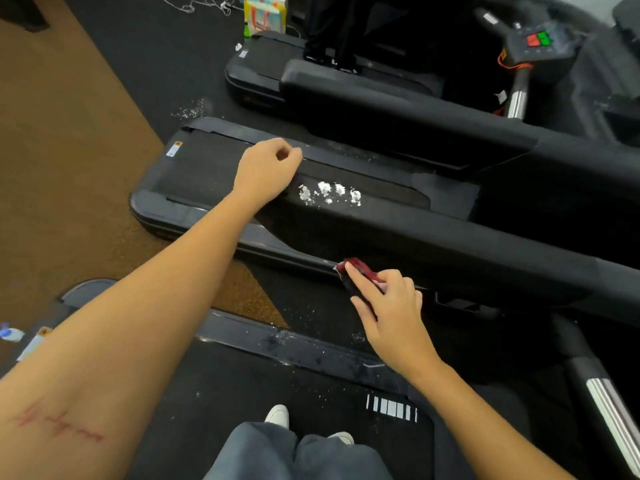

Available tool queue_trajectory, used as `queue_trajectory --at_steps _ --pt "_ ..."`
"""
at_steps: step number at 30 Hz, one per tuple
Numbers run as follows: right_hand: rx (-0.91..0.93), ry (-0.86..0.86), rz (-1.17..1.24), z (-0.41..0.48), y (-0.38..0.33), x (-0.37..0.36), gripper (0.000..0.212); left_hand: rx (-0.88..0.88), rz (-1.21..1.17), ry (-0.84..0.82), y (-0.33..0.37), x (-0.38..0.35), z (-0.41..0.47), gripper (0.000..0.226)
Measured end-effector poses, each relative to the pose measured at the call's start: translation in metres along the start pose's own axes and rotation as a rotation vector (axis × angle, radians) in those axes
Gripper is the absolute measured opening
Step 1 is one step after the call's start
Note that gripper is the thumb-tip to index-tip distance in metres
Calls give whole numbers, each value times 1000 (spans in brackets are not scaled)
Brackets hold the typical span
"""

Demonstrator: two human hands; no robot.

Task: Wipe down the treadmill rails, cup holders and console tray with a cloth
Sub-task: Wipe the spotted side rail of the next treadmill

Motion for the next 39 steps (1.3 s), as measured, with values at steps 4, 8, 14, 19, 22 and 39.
queue_trajectory --at_steps 4,8,14,19,22,39 --pt "-176 28 594 17 -13 28 65 112 -353 79 7 13 -8 21" --pt "-434 77 1114 35 -16 45 71 45 -508 150 33 6 -55 20" --pt "-537 1 1493 53 -35 57 39 -52 -589 -253 65 -33 -128 29" --pt "-510 -238 1389 63 -36 79 34 -49 -567 -330 71 -33 -134 37" --pt "-398 -114 691 85 -2 83 34 -125 -426 -200 71 -32 -128 49" --pt "-368 144 -184 104 73 48 52 -291 537 -60 59 -56 -50 38"
Point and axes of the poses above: each hand's wrist, its own z-axis towards the middle knuckle, its own x-axis out of the back of the hand, y = z × x, the point moved 2 cm from there along z, towards the middle knuckle, and after that the axes turned 3 degrees about z, right-handed, at the moved point
